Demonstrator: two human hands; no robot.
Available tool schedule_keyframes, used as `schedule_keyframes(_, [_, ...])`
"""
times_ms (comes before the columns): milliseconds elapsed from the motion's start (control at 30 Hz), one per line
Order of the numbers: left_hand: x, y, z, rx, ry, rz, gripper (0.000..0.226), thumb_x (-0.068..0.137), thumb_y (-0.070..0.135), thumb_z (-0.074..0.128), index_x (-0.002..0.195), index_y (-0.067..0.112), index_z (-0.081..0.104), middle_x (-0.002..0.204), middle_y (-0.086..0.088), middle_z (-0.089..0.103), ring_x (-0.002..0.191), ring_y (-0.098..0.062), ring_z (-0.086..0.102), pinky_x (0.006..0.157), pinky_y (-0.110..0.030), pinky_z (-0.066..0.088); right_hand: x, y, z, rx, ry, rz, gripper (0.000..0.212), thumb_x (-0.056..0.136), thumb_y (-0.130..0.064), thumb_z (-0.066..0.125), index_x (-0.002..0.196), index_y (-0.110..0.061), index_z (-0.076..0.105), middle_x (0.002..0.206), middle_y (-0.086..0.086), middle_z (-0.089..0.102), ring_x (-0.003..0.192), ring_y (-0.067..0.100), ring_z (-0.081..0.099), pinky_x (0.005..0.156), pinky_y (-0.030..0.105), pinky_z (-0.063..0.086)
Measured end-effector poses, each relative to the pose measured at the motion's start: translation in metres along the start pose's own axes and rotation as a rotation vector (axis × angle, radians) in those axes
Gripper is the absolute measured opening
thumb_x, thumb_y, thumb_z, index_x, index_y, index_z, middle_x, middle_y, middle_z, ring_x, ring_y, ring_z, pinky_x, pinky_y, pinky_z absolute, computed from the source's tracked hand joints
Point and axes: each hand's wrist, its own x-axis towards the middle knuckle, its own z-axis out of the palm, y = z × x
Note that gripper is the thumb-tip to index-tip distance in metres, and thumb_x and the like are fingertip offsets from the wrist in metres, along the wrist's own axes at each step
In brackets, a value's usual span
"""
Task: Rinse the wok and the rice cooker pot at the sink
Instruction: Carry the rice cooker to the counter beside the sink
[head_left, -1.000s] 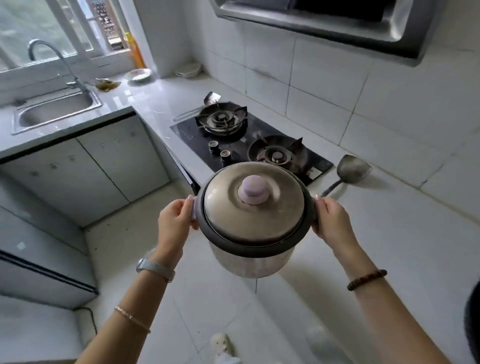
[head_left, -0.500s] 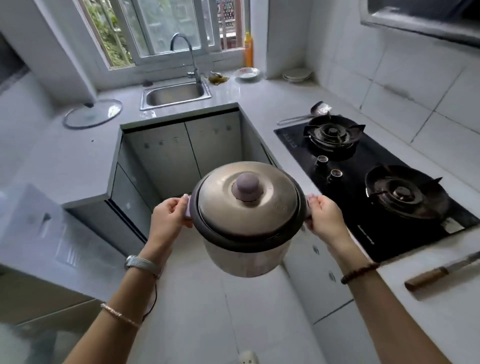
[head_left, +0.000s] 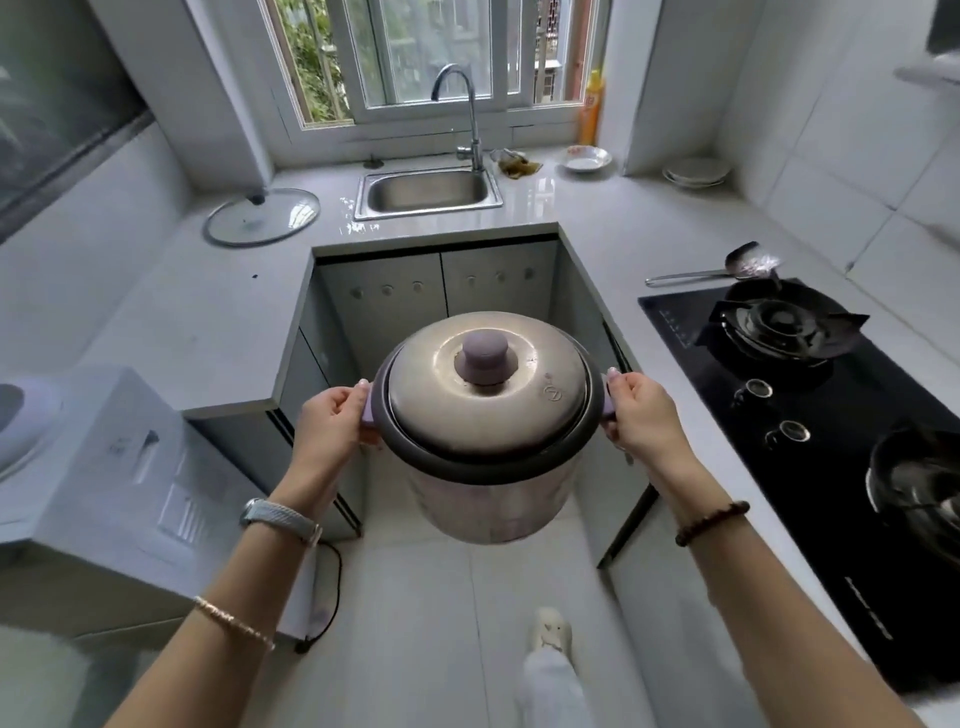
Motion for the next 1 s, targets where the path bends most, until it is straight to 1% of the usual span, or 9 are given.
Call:
schedule_keyframes(100, [0.039,0.001,0.011,0.007,0.019,-0.018,0.033,0.100,0.024,0.052,0.074,0.008,0.063,0.047,0.010,0.059,0.047,-0.008,0.059,0.058,-0.032,0.054,0.039,-0.006,0.012,0.017,-0.029,-0.006,0.042,0.102,-0.032,0.039,0.064,-0.015,0.045,0.053,0.004,0.051,0.046,0.019,0.046,0.052,0.030,0.037])
schedule_keyframes(200, [0.079,0.007,0.027,0.016,0.041,-0.023,0.033,0.100,0.024,0.052,0.072,0.009,0.064,0.051,0.008,0.060,0.055,-0.019,0.060,0.059,-0.032,0.055,0.086,-0.012,0.020,0.015,-0.060,-0.017,0.042,0.102,-0.030,0.038,0.063,-0.016,0.043,0.052,0.003,0.049,0.045,0.018,0.044,0.050,0.027,0.035])
schedule_keyframes(333, [0.129,0.019,0.052,0.046,0.052,-0.016,0.036,0.100,0.027,0.051,0.076,0.004,0.064,0.062,-0.003,0.062,0.059,-0.021,0.062,0.053,-0.023,0.055,0.150,-0.019,0.028,0.010,-0.061,-0.032,0.044,0.102,-0.030,0.037,0.061,-0.016,0.042,0.049,0.002,0.048,0.044,0.019,0.044,0.052,0.029,0.036])
schedule_keyframes(467, [0.182,0.025,0.074,0.041,0.049,-0.015,0.040,0.100,0.033,0.051,0.080,0.001,0.064,0.071,-0.012,0.065,0.066,-0.026,0.064,0.065,-0.038,0.056,0.209,-0.025,0.031,0.013,-0.074,-0.024,0.043,0.102,-0.034,0.037,0.064,-0.017,0.045,0.052,0.003,0.050,0.048,0.021,0.047,0.053,0.031,0.038])
schedule_keyframes(533, [0.206,0.030,0.085,0.041,0.039,-0.007,0.039,0.100,0.031,0.051,0.084,-0.002,0.065,0.071,-0.010,0.064,0.065,-0.025,0.064,0.065,-0.038,0.056,0.233,-0.027,0.032,0.020,-0.061,-0.019,0.041,0.102,-0.035,0.037,0.066,-0.017,0.045,0.054,0.003,0.049,0.048,0.020,0.046,0.052,0.032,0.036])
schedule_keyframes(700, [0.264,0.040,0.115,0.035,0.002,-0.006,0.038,0.100,0.026,0.052,0.064,0.014,0.057,0.066,-0.007,0.064,0.061,-0.022,0.063,0.068,-0.039,0.057,0.285,-0.028,0.031,0.051,-0.032,0.022,0.040,0.103,-0.031,0.037,0.067,-0.014,0.044,0.052,0.002,0.047,0.044,0.018,0.046,0.049,0.030,0.036])
schedule_keyframes(833, [0.317,0.040,0.142,0.048,-0.068,-0.007,0.041,0.100,0.026,0.051,0.060,0.018,0.056,0.063,-0.005,0.064,0.062,-0.024,0.064,0.071,-0.046,0.059,0.322,-0.027,0.032,0.026,0.006,0.069,0.040,0.103,-0.030,0.036,0.067,-0.015,0.045,0.054,0.002,0.048,0.046,0.017,0.046,0.048,0.029,0.036])
schedule_keyframes(900, [0.348,0.038,0.156,0.057,-0.108,-0.004,0.042,0.100,0.026,0.052,0.060,0.016,0.060,0.059,-0.001,0.064,0.060,-0.023,0.064,0.073,-0.049,0.058,0.342,-0.026,0.034,-0.011,0.037,0.086,0.041,0.102,-0.032,0.035,0.067,-0.015,0.046,0.056,0.002,0.049,0.049,0.018,0.045,0.048,0.028,0.035])
schedule_keyframes(1000, [0.397,0.039,0.178,0.086,-0.206,0.019,0.041,0.099,0.027,0.051,0.071,0.002,0.066,0.057,0.000,0.065,0.060,-0.025,0.066,0.076,-0.053,0.057,0.374,-0.024,0.038,-0.022,0.110,0.119,0.043,0.102,-0.034,0.035,0.064,-0.016,0.045,0.056,0.003,0.049,0.051,0.019,0.044,0.051,0.030,0.033])
